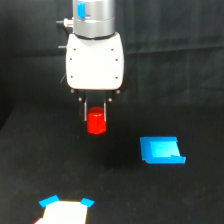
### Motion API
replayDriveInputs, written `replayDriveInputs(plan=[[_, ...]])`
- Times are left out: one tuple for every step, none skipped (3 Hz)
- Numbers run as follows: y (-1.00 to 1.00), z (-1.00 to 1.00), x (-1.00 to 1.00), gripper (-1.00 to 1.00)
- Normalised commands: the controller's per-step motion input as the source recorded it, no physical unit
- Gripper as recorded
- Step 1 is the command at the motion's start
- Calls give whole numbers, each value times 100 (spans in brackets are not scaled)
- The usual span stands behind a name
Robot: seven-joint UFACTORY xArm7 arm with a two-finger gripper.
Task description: Pick up the red object from the table
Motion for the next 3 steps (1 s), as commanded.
replayDriveInputs(plan=[[-2, -16, 58, -89], [30, -6, -10, -85], [-46, 15, -50, -99]])
